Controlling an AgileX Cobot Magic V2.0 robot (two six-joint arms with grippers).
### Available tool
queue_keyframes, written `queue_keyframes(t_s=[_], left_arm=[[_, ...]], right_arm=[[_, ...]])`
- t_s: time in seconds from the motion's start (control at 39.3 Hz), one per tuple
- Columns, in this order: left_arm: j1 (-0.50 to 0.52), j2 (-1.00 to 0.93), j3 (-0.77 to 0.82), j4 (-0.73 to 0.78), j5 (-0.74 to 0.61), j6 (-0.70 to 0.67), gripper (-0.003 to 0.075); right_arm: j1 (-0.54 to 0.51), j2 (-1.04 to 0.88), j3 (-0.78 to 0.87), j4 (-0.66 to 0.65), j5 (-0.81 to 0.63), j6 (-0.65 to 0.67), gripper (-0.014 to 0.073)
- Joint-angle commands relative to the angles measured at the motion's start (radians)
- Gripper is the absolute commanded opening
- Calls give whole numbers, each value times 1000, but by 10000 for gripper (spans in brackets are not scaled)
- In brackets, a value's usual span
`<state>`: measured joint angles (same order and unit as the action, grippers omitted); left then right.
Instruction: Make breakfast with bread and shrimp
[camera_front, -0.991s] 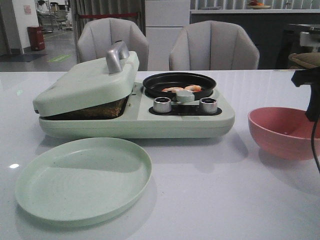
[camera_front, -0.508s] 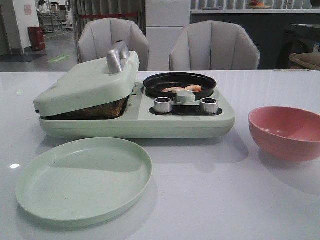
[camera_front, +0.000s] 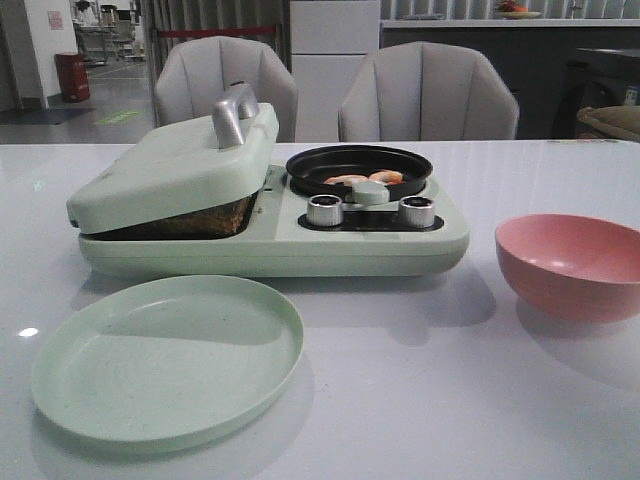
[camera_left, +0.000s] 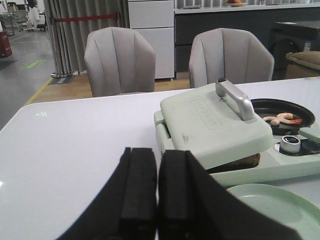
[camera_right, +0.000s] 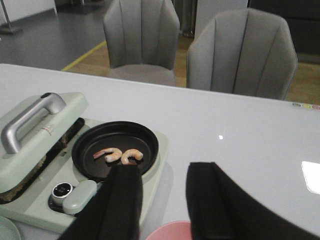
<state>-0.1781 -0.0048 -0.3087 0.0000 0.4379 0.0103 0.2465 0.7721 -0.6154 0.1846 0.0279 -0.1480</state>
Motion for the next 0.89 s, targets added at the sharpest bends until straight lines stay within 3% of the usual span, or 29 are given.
queue_keyframes(t_s=[0.0, 0.36, 0.64, 0.74, 0.86], left_arm=[[-8, 5, -23, -10, -81, -4, 114], [-8, 5, -23, -10, -81, -4, 114], [-8, 5, -23, -10, -81, -4, 114], [-8, 5, -23, -10, -81, -4, 114], [-8, 5, -23, -10, -81, -4, 114]], right_arm=[[31, -108, 86, 1, -160, -1, 353], [48, -424, 343, 2, -152, -1, 353], [48, -449, 380, 2, -91, -1, 349], [48, -449, 380, 1, -91, -1, 291], [48, -449, 380, 2, -87, -1, 127]])
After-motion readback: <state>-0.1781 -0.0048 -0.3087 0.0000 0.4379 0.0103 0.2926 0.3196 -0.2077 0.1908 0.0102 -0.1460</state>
